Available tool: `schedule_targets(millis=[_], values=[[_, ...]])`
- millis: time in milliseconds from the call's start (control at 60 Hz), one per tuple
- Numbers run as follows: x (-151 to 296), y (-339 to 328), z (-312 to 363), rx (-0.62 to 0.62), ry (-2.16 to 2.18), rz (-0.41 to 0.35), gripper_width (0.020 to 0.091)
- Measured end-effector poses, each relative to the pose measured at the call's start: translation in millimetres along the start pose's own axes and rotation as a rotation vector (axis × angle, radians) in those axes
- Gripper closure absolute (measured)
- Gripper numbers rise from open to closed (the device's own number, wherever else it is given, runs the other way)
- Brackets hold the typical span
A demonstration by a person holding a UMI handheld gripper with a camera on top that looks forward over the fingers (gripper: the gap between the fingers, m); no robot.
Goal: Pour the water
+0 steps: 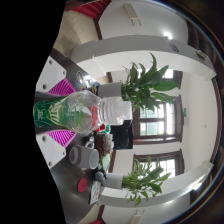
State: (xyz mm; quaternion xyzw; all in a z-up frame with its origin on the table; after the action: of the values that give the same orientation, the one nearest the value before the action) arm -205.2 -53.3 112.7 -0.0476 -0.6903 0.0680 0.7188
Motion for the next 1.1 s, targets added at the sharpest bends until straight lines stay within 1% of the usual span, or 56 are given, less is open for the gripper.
schedule_targets(millis=[17,50,83,250,367,383,450,583,700,767,783,850,933,1100], values=[[0,1,1,0.005,0.004,-0.001,0.071],[0,1,2,0.013,0.006,0.0,0.0721],[1,2,2,0.014,-0.005,-0.003,0.0767],[1,5,3,0.021,0.001,-0.017,0.0769],[3,9,3,0.018,0.027,0.0,0.077],[3,13,0,0.022,0.041,-0.006,0.0769],[14,26,5,0.037,0.134,-0.002,0.077],[52,62,15,0.098,0.47,-0.028,0.077],[81,90,12,0.169,0.884,-0.057,0.0765],[92,103,0,0.184,1.12,-0.08,0.0758],[102,103,4,0.176,1.171,-0.076,0.0759],[104,117,-14,0.194,1.35,-0.121,0.076],[114,126,-29,0.201,1.55,-0.154,0.0761],[118,136,-64,0.205,1.904,-0.228,0.076]])
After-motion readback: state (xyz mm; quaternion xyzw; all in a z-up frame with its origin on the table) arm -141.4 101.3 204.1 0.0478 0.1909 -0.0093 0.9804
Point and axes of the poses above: the point between the fingertips, and its own axes, seen from behind it with the camera up: z to the left, x up, y forward, the way the camera looks, the point moved 5 cm from there along -y, backward, against the way the camera looks, and after that the axes turned 6 degrees about -z, right-handed, at the moved point
